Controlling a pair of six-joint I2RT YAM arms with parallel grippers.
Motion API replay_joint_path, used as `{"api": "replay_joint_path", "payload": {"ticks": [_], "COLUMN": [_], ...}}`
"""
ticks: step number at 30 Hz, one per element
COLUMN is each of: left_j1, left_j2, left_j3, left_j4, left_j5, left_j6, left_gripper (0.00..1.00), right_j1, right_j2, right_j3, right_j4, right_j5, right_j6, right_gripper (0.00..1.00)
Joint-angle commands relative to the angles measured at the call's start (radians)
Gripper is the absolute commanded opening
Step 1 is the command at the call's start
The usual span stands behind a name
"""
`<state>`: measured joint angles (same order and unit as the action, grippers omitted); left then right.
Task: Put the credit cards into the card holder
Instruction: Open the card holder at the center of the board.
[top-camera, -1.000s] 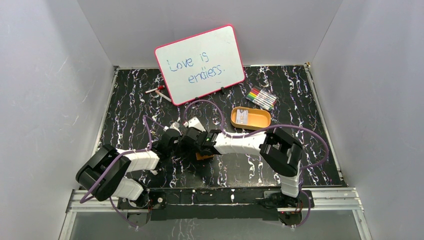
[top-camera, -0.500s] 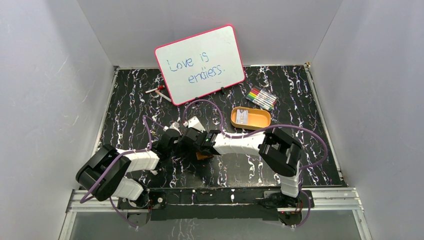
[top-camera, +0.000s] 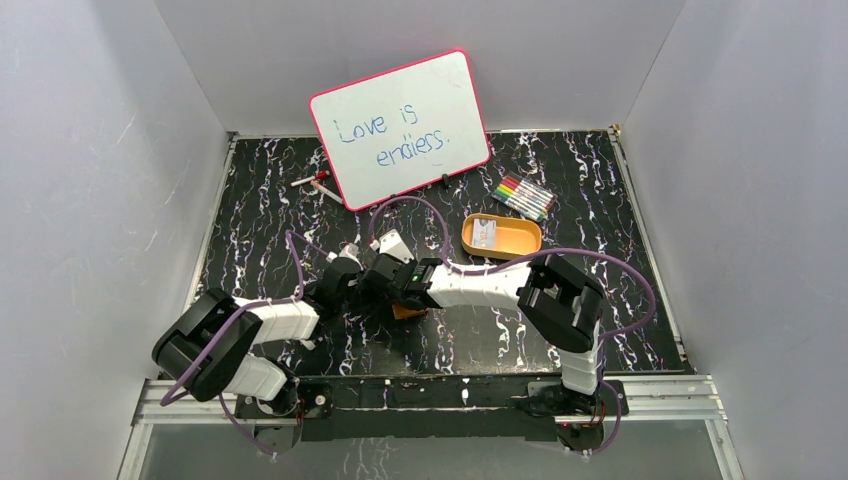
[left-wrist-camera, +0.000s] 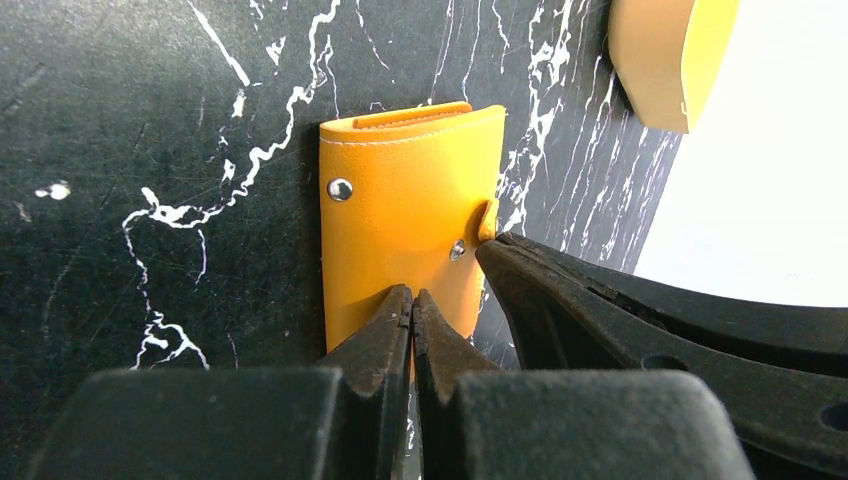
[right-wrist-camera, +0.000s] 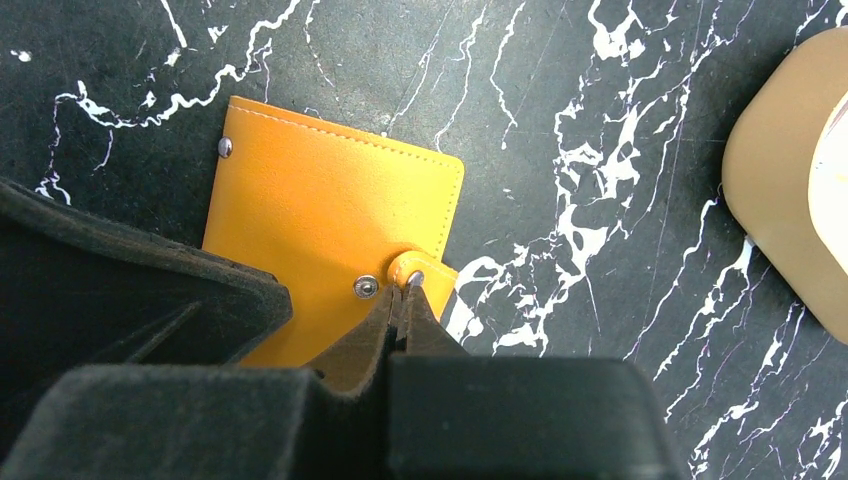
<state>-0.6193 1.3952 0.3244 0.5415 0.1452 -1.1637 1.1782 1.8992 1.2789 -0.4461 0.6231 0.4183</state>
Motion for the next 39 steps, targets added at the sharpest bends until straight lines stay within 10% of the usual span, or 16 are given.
{"api": "replay_joint_path", "payload": {"ticks": [1,13,21,29,39], "left_j1": [-0.003,-0.003,-0.003,-0.003,-0.003], "left_j2": [0.041,-0.033,-0.197,-0.398,-0.405], "left_j3": [-0.009,0.043,0.126,0.095,0.030], "left_j4": [-0.143,-0.186,-0.337,-0.534,-0.474], "left_j5": [-0.059,-0.028,-0.012,-0.146,-0.104], "left_j6": [0.041,0.108,0.170,0.152,0.142], "left_gripper": [0.00,0.02,0.57,0.61,0.57], "right_j1": [-0.007,-0.085,-0.089,-0.088,-0.087], "right_j2": [-0.060,-0.339,-0.511,-0.461,-0.496], "right_j3": [-0.007,-0.229,-0.237,-0.216,-0.294], "right_j4": [-0.027,0.092,0.129,0.243,0.178], "right_j5": [0.047,-0.123,-0.224,-0.403,-0.224], "right_j6": [0.055,0.160,0.114,0.073,0.171], "right_gripper": [0.00,0.00,0.00,0.00,0.00]}}
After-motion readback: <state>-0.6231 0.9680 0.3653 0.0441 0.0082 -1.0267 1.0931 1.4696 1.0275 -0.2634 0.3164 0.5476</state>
